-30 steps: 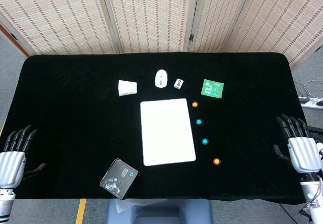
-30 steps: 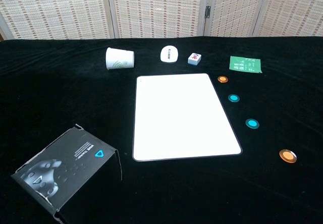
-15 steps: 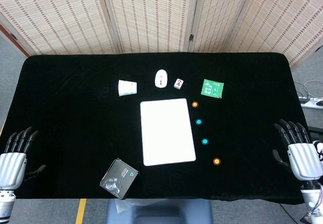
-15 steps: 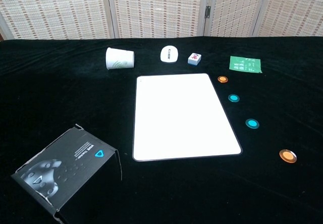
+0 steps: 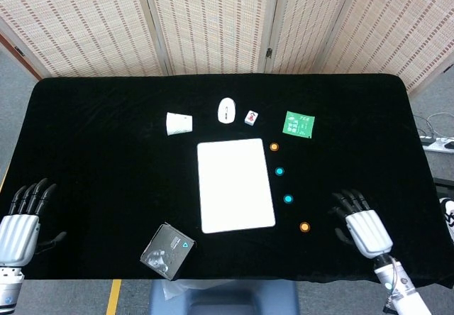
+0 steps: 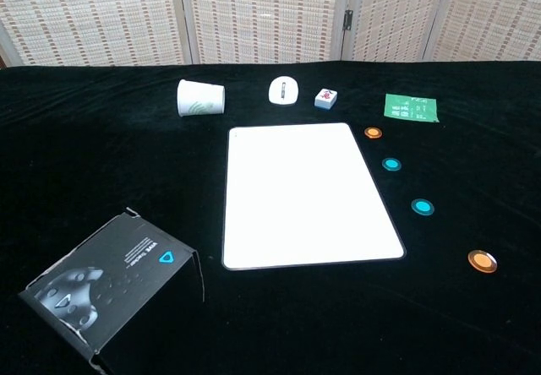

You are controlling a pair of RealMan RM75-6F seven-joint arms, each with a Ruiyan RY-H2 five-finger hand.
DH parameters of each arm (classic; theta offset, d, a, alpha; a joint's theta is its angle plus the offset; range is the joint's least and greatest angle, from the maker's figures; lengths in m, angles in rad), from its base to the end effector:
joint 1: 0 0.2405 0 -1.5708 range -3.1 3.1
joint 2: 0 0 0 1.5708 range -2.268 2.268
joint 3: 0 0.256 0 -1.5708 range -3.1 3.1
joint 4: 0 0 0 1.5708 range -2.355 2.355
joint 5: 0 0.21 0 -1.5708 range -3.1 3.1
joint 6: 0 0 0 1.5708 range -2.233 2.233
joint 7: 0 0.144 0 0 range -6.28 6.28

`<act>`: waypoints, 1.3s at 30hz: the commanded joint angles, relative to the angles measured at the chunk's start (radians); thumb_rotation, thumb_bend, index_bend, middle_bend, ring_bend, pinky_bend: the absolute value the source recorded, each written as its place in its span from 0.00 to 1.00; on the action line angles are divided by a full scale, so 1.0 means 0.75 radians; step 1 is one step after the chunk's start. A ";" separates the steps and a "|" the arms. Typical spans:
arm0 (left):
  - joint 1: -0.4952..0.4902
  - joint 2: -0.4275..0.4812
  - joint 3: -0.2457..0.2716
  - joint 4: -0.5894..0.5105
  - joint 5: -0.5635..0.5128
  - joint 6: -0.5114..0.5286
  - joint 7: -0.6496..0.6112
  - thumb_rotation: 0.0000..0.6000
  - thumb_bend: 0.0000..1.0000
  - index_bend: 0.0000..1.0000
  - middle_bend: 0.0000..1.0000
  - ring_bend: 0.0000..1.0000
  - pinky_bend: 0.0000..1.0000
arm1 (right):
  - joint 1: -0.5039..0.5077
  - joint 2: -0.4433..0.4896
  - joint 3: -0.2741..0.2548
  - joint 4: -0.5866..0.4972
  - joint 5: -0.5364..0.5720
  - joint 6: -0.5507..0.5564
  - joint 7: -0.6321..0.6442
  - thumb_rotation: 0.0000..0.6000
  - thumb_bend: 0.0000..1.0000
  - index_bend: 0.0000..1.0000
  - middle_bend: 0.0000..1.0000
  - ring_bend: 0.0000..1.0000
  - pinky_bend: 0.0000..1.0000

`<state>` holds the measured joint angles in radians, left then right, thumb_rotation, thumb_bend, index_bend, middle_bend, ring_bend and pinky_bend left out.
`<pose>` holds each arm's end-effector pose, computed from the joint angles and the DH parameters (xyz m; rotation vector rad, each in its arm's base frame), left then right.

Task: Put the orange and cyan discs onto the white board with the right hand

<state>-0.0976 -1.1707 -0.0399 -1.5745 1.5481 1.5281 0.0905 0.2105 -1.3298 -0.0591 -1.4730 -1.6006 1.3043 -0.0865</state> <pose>-0.3036 0.1828 0.1475 -1.4346 -0.7923 -0.9041 -0.2958 -0.1900 0.0588 1.7414 -0.9474 0.8460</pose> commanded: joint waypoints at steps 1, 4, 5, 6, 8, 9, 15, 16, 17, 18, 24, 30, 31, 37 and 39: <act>0.002 0.000 0.003 0.001 -0.002 -0.003 -0.001 1.00 0.16 0.08 0.02 0.04 0.00 | 0.050 -0.092 -0.007 0.063 0.000 -0.088 -0.022 1.00 0.44 0.37 0.14 0.05 0.00; 0.003 0.002 0.004 0.002 -0.008 -0.007 -0.003 1.00 0.16 0.08 0.02 0.04 0.00 | 0.074 -0.145 -0.007 0.102 -0.001 -0.132 -0.034 1.00 0.44 0.37 0.14 0.04 0.00; 0.004 0.003 0.004 0.003 -0.011 -0.007 -0.004 1.00 0.16 0.08 0.02 0.04 0.00 | 0.079 -0.155 -0.005 0.110 0.000 -0.141 -0.036 1.00 0.44 0.37 0.14 0.04 0.00; 0.005 0.003 0.003 0.005 -0.013 -0.006 -0.007 1.00 0.16 0.08 0.02 0.04 0.00 | 0.084 -0.164 -0.004 0.116 0.002 -0.148 -0.037 1.00 0.44 0.37 0.14 0.04 0.00; 0.007 0.002 0.002 0.009 -0.018 -0.007 -0.010 1.00 0.16 0.08 0.02 0.04 0.00 | 0.093 -0.181 -0.003 0.129 0.007 -0.166 -0.038 1.00 0.44 0.37 0.14 0.04 0.00; 0.007 0.002 0.002 0.010 -0.020 -0.008 -0.011 1.00 0.16 0.08 0.02 0.04 0.00 | 0.098 -0.187 -0.003 0.133 0.009 -0.175 -0.038 1.00 0.44 0.37 0.14 0.04 0.00; 0.006 0.003 0.005 0.017 -0.025 -0.020 -0.019 1.00 0.16 0.08 0.01 0.04 0.00 | 0.112 -0.218 -0.004 0.161 0.024 -0.205 -0.048 1.00 0.44 0.37 0.14 0.03 0.00; 0.006 0.003 0.005 0.018 -0.026 -0.019 -0.021 1.00 0.16 0.08 0.01 0.04 0.00 | 0.113 -0.220 -0.002 0.164 0.026 -0.205 -0.048 1.00 0.44 0.37 0.14 0.03 0.00; 0.005 0.003 0.004 0.019 -0.026 -0.019 -0.022 1.00 0.16 0.08 0.01 0.04 0.00 | 0.114 -0.221 0.000 0.166 0.028 -0.206 -0.049 1.00 0.44 0.37 0.14 0.03 0.00; 0.005 0.003 0.003 0.020 -0.026 -0.018 -0.023 1.00 0.16 0.08 0.01 0.04 0.00 | 0.116 -0.223 0.002 0.169 0.034 -0.209 -0.050 1.00 0.44 0.37 0.14 0.03 0.00; 0.004 0.001 0.003 0.024 -0.028 -0.022 -0.025 1.00 0.16 0.08 0.01 0.04 0.00 | 0.124 -0.226 0.006 0.180 0.046 -0.221 -0.045 1.00 0.44 0.38 0.14 0.04 0.00; 0.005 0.002 0.003 0.028 -0.031 -0.022 -0.028 1.00 0.16 0.08 0.01 0.03 0.00 | 0.135 -0.232 0.008 0.187 0.067 -0.248 -0.054 1.00 0.44 0.42 0.14 0.04 0.00; 0.005 0.002 0.002 0.028 -0.031 -0.021 -0.029 1.00 0.16 0.08 0.01 0.03 0.00 | 0.136 -0.232 0.008 0.187 0.070 -0.251 -0.055 1.00 0.44 0.43 0.15 0.04 0.00; 0.007 0.002 0.002 0.030 -0.032 -0.020 -0.032 1.00 0.16 0.08 0.01 0.03 0.00 | 0.137 -0.229 0.008 0.187 0.078 -0.249 -0.053 1.00 0.44 0.48 0.16 0.04 0.00; 0.007 0.002 0.002 0.030 -0.032 -0.019 -0.033 1.00 0.16 0.08 0.01 0.03 0.00 | 0.136 -0.225 0.009 0.184 0.080 -0.243 -0.051 1.00 0.44 0.50 0.17 0.04 0.00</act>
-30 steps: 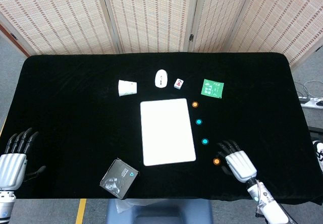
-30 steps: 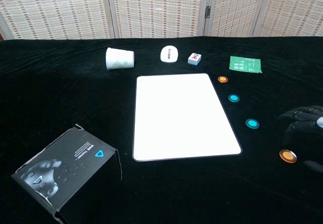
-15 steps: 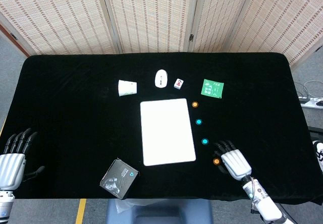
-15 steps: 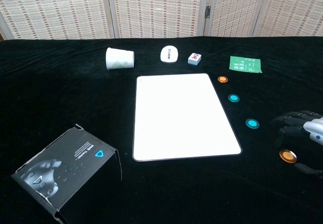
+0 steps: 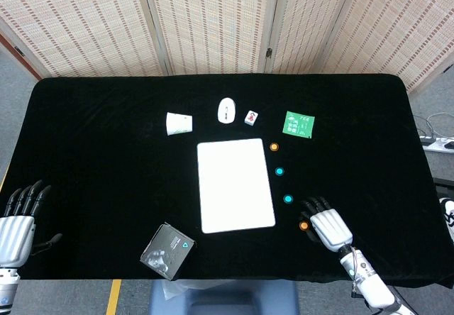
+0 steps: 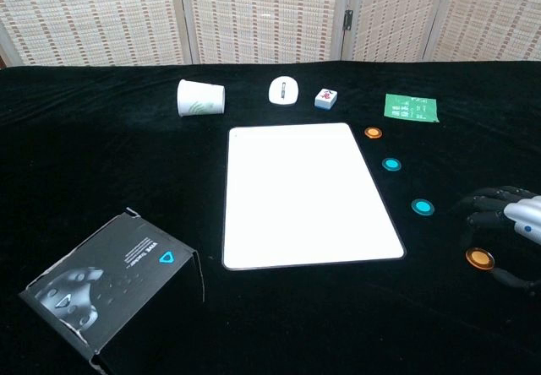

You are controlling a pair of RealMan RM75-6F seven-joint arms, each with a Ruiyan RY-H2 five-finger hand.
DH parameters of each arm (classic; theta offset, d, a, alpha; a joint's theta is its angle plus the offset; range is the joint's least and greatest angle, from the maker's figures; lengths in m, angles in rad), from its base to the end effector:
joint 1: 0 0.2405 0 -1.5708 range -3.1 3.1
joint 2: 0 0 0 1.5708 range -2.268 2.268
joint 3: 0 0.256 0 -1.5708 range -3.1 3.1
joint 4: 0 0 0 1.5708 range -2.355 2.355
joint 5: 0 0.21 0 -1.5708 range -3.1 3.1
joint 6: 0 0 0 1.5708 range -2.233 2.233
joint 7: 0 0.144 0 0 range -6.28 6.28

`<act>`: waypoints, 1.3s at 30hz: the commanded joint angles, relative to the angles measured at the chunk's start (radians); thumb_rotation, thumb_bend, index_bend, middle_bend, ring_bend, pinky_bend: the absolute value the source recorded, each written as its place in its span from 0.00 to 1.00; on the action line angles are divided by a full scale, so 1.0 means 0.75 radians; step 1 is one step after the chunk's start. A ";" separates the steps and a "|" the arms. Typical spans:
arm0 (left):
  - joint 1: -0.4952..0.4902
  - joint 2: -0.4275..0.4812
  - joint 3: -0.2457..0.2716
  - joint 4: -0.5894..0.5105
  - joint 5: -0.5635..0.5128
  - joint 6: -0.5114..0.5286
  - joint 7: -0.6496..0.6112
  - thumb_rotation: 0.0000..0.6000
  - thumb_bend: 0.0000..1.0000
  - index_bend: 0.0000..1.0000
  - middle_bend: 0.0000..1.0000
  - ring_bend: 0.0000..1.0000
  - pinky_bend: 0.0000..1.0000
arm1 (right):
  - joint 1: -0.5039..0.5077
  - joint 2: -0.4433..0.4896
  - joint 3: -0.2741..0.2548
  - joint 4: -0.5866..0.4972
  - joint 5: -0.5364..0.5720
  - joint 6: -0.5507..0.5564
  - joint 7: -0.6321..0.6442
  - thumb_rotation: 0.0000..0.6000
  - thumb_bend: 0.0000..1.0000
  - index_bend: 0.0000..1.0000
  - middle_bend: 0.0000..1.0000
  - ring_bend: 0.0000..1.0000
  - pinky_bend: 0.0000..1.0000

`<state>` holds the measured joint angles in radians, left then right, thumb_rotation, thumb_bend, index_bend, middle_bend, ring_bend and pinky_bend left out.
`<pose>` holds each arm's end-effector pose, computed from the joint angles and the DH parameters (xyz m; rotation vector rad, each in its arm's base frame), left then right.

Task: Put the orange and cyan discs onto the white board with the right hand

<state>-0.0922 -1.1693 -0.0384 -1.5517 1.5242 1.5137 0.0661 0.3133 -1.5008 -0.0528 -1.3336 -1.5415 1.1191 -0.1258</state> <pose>-0.3133 0.1815 0.1493 -1.4200 -0.8178 -0.8777 -0.2897 -0.2151 -0.0070 1.8881 -0.9890 0.7525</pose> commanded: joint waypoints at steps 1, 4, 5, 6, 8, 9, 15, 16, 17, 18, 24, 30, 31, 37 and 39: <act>0.000 0.000 0.000 -0.001 0.000 0.001 0.000 1.00 0.16 0.08 0.01 0.03 0.00 | -0.002 0.006 0.001 -0.004 0.001 0.008 0.003 1.00 0.44 0.50 0.17 0.04 0.00; 0.000 0.002 -0.001 -0.003 0.002 0.002 0.001 1.00 0.16 0.08 0.01 0.03 0.00 | -0.007 0.020 0.004 -0.021 -0.008 0.034 0.025 1.00 0.44 0.51 0.18 0.04 0.00; 0.000 0.003 -0.001 -0.004 0.003 0.003 0.001 1.00 0.16 0.08 0.01 0.03 0.00 | -0.006 0.027 0.006 -0.030 -0.013 0.044 0.032 1.00 0.44 0.51 0.18 0.04 0.00; 0.000 0.004 -0.002 -0.005 0.004 0.005 0.002 1.00 0.16 0.08 0.01 0.03 0.00 | -0.003 0.037 0.010 -0.044 -0.022 0.055 0.039 1.00 0.44 0.51 0.18 0.04 0.00; -0.001 0.006 -0.003 -0.008 0.006 0.007 0.002 1.00 0.16 0.08 0.01 0.03 0.00 | 0.006 0.054 0.017 -0.073 -0.035 0.066 0.049 1.00 0.44 0.51 0.18 0.04 0.00; 0.000 0.008 -0.003 -0.010 0.007 0.009 0.002 1.00 0.16 0.08 0.01 0.03 0.00 | 0.016 0.067 0.024 -0.096 -0.041 0.065 0.055 1.00 0.44 0.51 0.18 0.04 0.00; 0.004 0.012 -0.004 -0.012 0.003 0.014 0.001 1.00 0.16 0.08 0.01 0.03 0.00 | 0.117 0.103 0.080 -0.209 -0.039 -0.026 0.047 1.00 0.44 0.51 0.18 0.03 0.00; 0.004 0.012 -0.004 -0.012 0.001 0.013 0.001 1.00 0.16 0.08 0.01 0.03 0.00 | 0.137 0.102 0.094 -0.228 -0.031 -0.048 0.039 1.00 0.44 0.51 0.18 0.03 0.00; 0.005 0.013 -0.003 -0.013 0.000 0.011 0.002 1.00 0.16 0.08 0.01 0.03 0.00 | 0.158 0.098 0.109 -0.248 -0.023 -0.070 0.031 1.00 0.44 0.51 0.18 0.03 0.00; 0.005 0.013 -0.003 -0.014 0.000 0.010 0.003 1.00 0.16 0.08 0.01 0.03 0.00 | 0.187 0.088 0.128 -0.273 -0.006 -0.106 0.019 1.00 0.44 0.51 0.18 0.03 0.00; 0.008 0.017 -0.003 -0.014 0.001 0.016 0.000 1.00 0.16 0.08 0.01 0.03 0.00 | 0.336 0.004 0.222 -0.333 0.127 -0.297 -0.097 1.00 0.44 0.51 0.17 0.02 0.00; 0.015 0.016 -0.001 -0.001 -0.011 0.014 -0.010 1.00 0.16 0.08 0.01 0.03 0.00 | 0.454 -0.105 0.288 -0.305 0.282 -0.414 -0.226 1.00 0.44 0.51 0.16 0.02 0.00; 0.016 0.014 -0.001 0.003 -0.013 0.014 -0.012 1.00 0.16 0.08 0.01 0.03 0.00 | 0.468 -0.119 0.293 -0.298 0.303 -0.425 -0.244 1.00 0.44 0.50 0.16 0.02 0.00; 0.015 0.006 -0.003 0.020 -0.030 -0.003 -0.016 1.00 0.16 0.08 0.01 0.03 0.00 | 0.552 -0.204 0.300 -0.239 0.404 -0.474 -0.359 1.00 0.44 0.29 0.13 0.01 0.00; 0.014 0.004 -0.002 0.024 -0.029 -0.005 -0.016 1.00 0.16 0.08 0.01 0.03 0.00 | 0.568 -0.219 0.297 -0.236 0.428 -0.468 -0.394 1.00 0.44 0.16 0.12 0.00 0.00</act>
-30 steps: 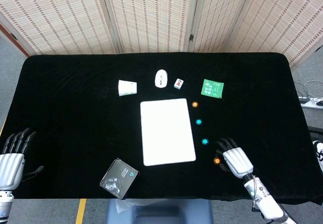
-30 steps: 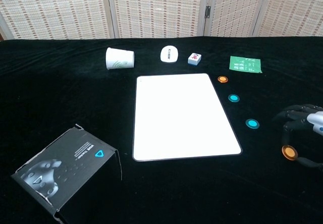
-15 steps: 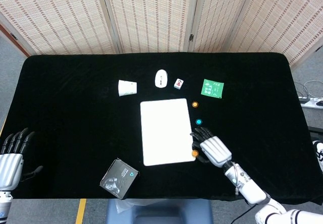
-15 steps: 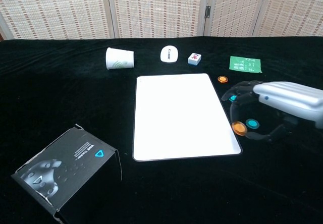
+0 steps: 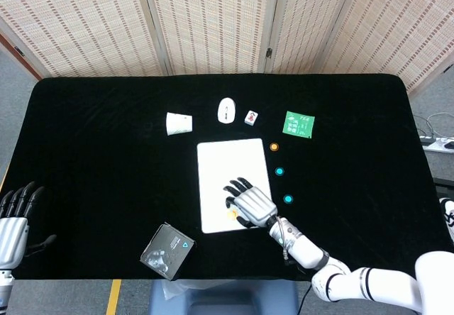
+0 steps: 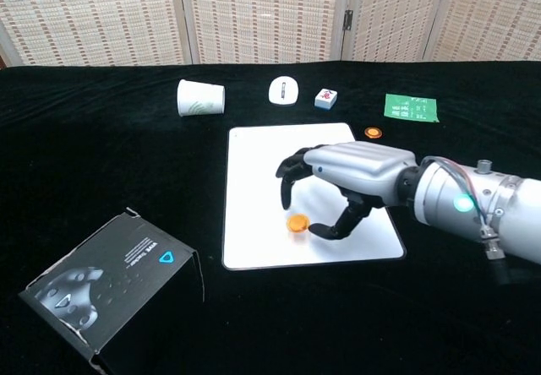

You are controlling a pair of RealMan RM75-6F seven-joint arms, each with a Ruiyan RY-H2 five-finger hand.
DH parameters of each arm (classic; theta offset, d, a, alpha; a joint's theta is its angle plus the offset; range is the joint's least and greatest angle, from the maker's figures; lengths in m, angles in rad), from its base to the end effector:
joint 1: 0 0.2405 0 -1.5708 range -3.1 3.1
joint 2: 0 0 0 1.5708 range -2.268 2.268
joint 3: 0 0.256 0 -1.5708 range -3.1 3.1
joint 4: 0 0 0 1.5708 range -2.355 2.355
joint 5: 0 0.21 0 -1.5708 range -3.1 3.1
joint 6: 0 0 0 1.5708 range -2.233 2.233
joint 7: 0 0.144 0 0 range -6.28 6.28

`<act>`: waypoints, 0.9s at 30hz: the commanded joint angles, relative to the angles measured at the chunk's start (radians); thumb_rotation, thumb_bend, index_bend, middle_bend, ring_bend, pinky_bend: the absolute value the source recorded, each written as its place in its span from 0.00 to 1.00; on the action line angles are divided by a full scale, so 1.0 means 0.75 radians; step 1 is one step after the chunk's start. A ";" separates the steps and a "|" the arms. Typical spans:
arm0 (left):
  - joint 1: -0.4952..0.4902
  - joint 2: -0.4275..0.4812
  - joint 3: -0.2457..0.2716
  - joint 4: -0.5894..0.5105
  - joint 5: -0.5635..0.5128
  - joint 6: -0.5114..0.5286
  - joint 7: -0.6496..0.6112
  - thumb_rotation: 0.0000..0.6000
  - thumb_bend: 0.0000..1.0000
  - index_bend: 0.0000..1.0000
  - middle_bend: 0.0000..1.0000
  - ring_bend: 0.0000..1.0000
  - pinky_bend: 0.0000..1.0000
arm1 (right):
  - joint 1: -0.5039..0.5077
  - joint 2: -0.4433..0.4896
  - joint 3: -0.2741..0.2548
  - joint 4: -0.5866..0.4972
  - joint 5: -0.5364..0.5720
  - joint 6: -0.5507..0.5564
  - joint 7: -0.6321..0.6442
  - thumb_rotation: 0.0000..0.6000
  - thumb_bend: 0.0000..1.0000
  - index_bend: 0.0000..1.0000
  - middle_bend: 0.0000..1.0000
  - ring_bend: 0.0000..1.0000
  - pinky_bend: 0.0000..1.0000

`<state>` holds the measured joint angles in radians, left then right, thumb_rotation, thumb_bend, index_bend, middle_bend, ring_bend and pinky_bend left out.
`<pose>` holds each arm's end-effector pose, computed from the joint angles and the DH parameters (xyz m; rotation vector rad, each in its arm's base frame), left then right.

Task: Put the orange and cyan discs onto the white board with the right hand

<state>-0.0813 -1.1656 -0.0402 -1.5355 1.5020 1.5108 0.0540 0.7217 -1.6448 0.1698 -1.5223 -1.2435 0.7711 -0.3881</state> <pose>-0.3216 0.1788 0.1533 -1.3967 -0.8286 -0.8517 -0.1144 -0.2955 -0.0719 2.1842 -0.9650 0.9074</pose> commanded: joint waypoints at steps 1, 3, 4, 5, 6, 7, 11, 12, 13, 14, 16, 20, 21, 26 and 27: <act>-0.001 -0.002 0.000 0.003 0.000 -0.002 -0.001 1.00 0.16 0.08 0.01 0.03 0.00 | 0.025 -0.029 -0.002 0.013 0.037 0.003 -0.053 1.00 0.44 0.13 0.12 0.00 0.00; -0.002 -0.003 -0.002 0.007 -0.001 -0.004 -0.003 1.00 0.16 0.08 0.01 0.03 0.00 | 0.024 -0.021 -0.006 0.007 0.050 0.019 -0.062 1.00 0.44 0.05 0.11 0.00 0.00; -0.004 -0.004 -0.003 0.010 -0.002 -0.005 -0.005 1.00 0.16 0.08 0.01 0.03 0.00 | 0.020 -0.011 -0.006 0.006 0.057 0.036 -0.063 1.00 0.44 0.04 0.10 0.00 0.00; -0.004 -0.004 -0.004 0.011 -0.002 -0.006 -0.007 1.00 0.16 0.08 0.01 0.03 0.00 | 0.015 -0.001 -0.002 0.008 0.060 0.054 -0.060 1.00 0.44 0.04 0.10 0.00 0.00; -0.006 -0.006 -0.004 0.013 0.000 -0.007 -0.009 1.00 0.16 0.08 0.01 0.03 0.00 | 0.005 0.013 0.007 0.014 0.067 0.084 -0.052 1.00 0.44 0.04 0.10 0.00 0.00; -0.007 -0.007 -0.003 0.015 0.002 -0.007 -0.010 1.00 0.16 0.08 0.01 0.03 0.00 | -0.003 0.026 0.017 0.023 0.074 0.107 -0.043 1.00 0.44 0.05 0.11 0.00 0.00; -0.010 -0.010 -0.002 0.018 0.006 -0.011 -0.008 1.00 0.16 0.08 0.01 0.03 0.00 | -0.025 0.091 0.072 0.088 0.149 0.162 -0.011 1.00 0.44 0.18 0.11 0.00 0.00; -0.011 -0.011 -0.002 0.017 0.007 -0.011 -0.007 1.00 0.16 0.08 0.01 0.03 0.00 | -0.024 0.104 0.085 0.110 0.173 0.161 -0.007 1.00 0.44 0.20 0.11 0.00 0.00; -0.013 -0.012 -0.002 0.016 0.009 -0.012 -0.004 1.00 0.16 0.08 0.01 0.03 0.00 | -0.020 0.116 0.102 0.144 0.205 0.155 0.002 1.00 0.44 0.22 0.11 0.00 0.00; -0.013 -0.013 -0.002 0.016 0.011 -0.012 -0.001 1.00 0.16 0.08 0.01 0.03 0.00 | -0.015 0.122 0.113 0.172 0.230 0.146 0.007 1.00 0.44 0.24 0.11 0.00 0.00; -0.014 -0.014 0.000 0.012 0.013 -0.013 0.007 1.00 0.16 0.08 0.01 0.03 0.00 | 0.007 0.129 0.135 0.239 0.283 0.114 0.011 1.00 0.44 0.25 0.11 0.00 0.00; -0.018 -0.013 0.000 0.000 0.013 -0.018 0.024 1.00 0.16 0.08 0.01 0.03 0.00 | 0.067 0.105 0.158 0.371 0.368 0.039 -0.002 1.00 0.44 0.26 0.12 0.01 0.00; -0.019 -0.012 -0.001 -0.003 0.012 -0.019 0.027 1.00 0.16 0.08 0.01 0.03 0.00 | 0.083 0.094 0.162 0.404 0.387 0.021 -0.006 1.00 0.44 0.26 0.12 0.01 0.00; -0.019 -0.007 -0.003 -0.018 0.004 -0.023 0.041 1.00 0.16 0.08 0.01 0.03 0.00 | 0.179 -0.004 0.176 0.616 0.487 -0.084 -0.025 1.00 0.44 0.28 0.13 0.01 0.00; -0.020 -0.006 -0.003 -0.021 0.001 -0.025 0.045 1.00 0.16 0.08 0.01 0.03 0.00 | 0.200 -0.029 0.176 0.665 0.506 -0.106 -0.030 1.00 0.44 0.29 0.13 0.01 0.00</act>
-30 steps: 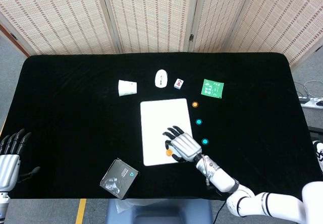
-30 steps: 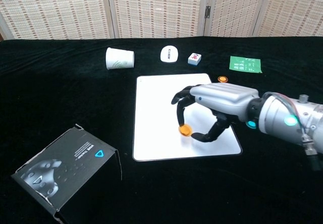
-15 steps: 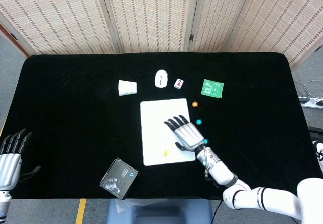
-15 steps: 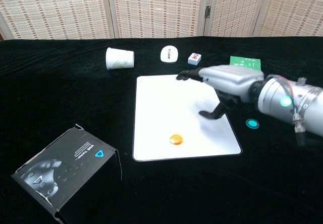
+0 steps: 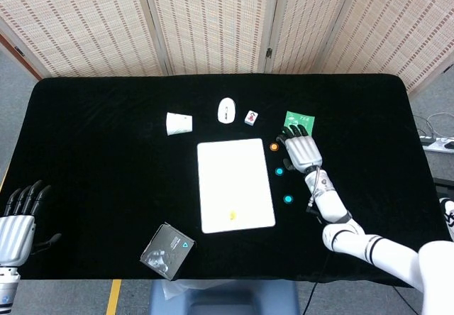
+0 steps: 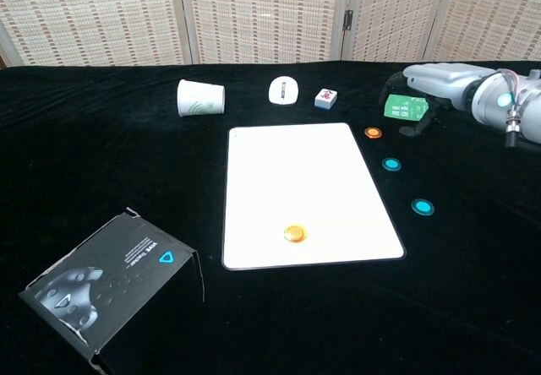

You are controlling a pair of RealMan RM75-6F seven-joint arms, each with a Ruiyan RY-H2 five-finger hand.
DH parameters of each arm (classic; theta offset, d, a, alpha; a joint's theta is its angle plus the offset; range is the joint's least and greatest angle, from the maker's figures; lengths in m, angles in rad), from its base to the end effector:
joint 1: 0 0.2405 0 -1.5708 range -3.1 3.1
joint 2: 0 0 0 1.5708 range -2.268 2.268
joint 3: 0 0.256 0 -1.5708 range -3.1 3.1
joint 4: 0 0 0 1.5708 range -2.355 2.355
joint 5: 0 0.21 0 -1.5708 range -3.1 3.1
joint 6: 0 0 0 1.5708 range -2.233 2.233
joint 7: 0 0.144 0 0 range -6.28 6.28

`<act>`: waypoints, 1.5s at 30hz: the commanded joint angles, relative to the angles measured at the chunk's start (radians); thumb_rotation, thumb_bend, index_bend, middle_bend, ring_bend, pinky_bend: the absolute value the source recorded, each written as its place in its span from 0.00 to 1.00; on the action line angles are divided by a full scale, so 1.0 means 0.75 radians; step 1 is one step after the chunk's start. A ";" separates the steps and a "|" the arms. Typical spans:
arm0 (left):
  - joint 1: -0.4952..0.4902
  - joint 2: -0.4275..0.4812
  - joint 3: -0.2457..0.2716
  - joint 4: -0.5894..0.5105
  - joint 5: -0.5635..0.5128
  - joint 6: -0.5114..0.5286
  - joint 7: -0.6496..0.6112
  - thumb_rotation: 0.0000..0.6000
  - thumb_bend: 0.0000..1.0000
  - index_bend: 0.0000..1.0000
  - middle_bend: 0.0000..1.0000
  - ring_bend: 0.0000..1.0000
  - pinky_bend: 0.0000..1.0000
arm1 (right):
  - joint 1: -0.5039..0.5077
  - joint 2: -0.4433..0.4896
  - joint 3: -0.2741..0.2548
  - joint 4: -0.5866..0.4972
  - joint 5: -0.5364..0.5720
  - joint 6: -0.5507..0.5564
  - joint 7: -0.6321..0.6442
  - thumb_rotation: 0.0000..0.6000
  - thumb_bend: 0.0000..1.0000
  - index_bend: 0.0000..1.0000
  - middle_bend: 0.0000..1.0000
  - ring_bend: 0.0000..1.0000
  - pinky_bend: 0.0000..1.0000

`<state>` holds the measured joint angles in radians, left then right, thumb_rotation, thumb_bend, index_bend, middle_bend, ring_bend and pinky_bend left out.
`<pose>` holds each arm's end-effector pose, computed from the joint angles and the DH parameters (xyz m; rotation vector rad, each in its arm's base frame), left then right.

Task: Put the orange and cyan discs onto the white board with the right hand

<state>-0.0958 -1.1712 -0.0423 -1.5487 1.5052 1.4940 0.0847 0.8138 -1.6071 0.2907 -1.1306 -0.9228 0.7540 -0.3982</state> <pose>-0.3164 0.1836 0.1480 -1.4208 -0.8202 -0.8462 -0.1903 -0.4194 -0.0016 1.7234 -0.9624 0.7062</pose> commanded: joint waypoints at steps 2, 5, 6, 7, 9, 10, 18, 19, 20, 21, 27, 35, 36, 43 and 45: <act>-0.001 0.002 -0.001 -0.008 -0.008 -0.006 0.009 1.00 0.16 0.08 0.01 0.03 0.00 | 0.106 -0.117 0.015 0.212 0.101 -0.112 -0.021 1.00 0.44 0.29 0.13 0.01 0.00; -0.002 0.002 -0.004 -0.012 -0.017 -0.010 0.017 1.00 0.16 0.08 0.01 0.03 0.00 | 0.149 -0.173 0.011 0.319 0.128 -0.160 -0.029 1.00 0.44 0.31 0.14 0.02 0.00; -0.002 0.003 -0.004 -0.013 -0.018 -0.011 0.019 1.00 0.16 0.08 0.01 0.03 0.00 | 0.161 -0.189 0.010 0.348 0.136 -0.175 -0.030 1.00 0.44 0.32 0.14 0.02 0.00; -0.003 0.003 -0.005 -0.015 -0.020 -0.013 0.021 1.00 0.16 0.08 0.01 0.03 0.00 | 0.176 -0.207 0.010 0.380 0.145 -0.194 -0.030 1.00 0.44 0.32 0.14 0.02 0.00; -0.004 0.005 -0.006 -0.017 -0.024 -0.016 0.023 1.00 0.16 0.08 0.01 0.03 0.00 | 0.196 -0.229 0.006 0.421 0.149 -0.216 -0.032 1.00 0.44 0.33 0.14 0.02 0.00; -0.005 0.007 -0.006 -0.019 -0.025 -0.017 0.024 1.00 0.16 0.08 0.01 0.03 0.00 | 0.208 -0.243 0.003 0.446 0.150 -0.226 -0.035 1.00 0.44 0.33 0.14 0.02 0.00; -0.004 0.013 -0.008 -0.022 -0.035 -0.021 0.024 1.00 0.16 0.08 0.01 0.03 0.00 | 0.269 -0.309 -0.001 0.577 0.188 -0.283 -0.060 1.00 0.44 0.37 0.14 0.02 0.00; -0.004 0.012 -0.008 -0.021 -0.037 -0.022 0.024 1.00 0.16 0.07 0.01 0.03 0.00 | 0.274 -0.315 -0.002 0.594 0.195 -0.288 -0.066 1.00 0.44 0.37 0.14 0.02 0.00; -0.004 0.012 -0.007 -0.021 -0.037 -0.023 0.024 1.00 0.16 0.07 0.01 0.03 0.00 | 0.277 -0.320 -0.003 0.605 0.199 -0.291 -0.069 1.00 0.44 0.37 0.14 0.02 0.00; -0.004 0.012 -0.007 -0.020 -0.038 -0.023 0.023 1.00 0.16 0.07 0.01 0.03 0.00 | 0.280 -0.325 -0.003 0.619 0.204 -0.294 -0.072 1.00 0.44 0.37 0.14 0.02 0.00; -0.002 0.012 -0.007 -0.014 -0.041 -0.021 0.018 1.00 0.16 0.07 0.01 0.03 0.00 | 0.295 -0.346 0.000 0.669 0.220 -0.308 -0.076 1.00 0.44 0.38 0.14 0.02 0.00; 0.001 0.009 -0.006 -0.004 -0.047 -0.023 0.013 1.00 0.16 0.07 0.01 0.03 0.00 | 0.300 -0.365 -0.002 0.715 0.238 -0.326 -0.093 1.00 0.44 0.42 0.15 0.02 0.00; 0.000 0.009 -0.006 -0.004 -0.047 -0.024 0.012 1.00 0.16 0.07 0.01 0.03 0.00 | 0.301 -0.367 -0.002 0.719 0.238 -0.327 -0.094 1.00 0.44 0.42 0.15 0.02 0.00; 0.000 0.006 -0.007 0.001 -0.050 -0.027 0.010 1.00 0.16 0.07 0.01 0.03 0.00 | 0.302 -0.372 0.000 0.729 0.235 -0.325 -0.095 1.00 0.44 0.49 0.17 0.02 0.00; -0.001 0.005 -0.006 0.003 -0.050 -0.028 0.010 1.00 0.16 0.07 0.01 0.03 0.00 | 0.301 -0.373 0.001 0.727 0.231 -0.321 -0.091 1.00 0.44 0.51 0.18 0.02 0.00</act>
<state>-0.0962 -1.1674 -0.0472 -1.5465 1.4674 1.4728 0.0919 1.0398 -1.8865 0.2915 -0.5844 -0.7488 0.5126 -0.4673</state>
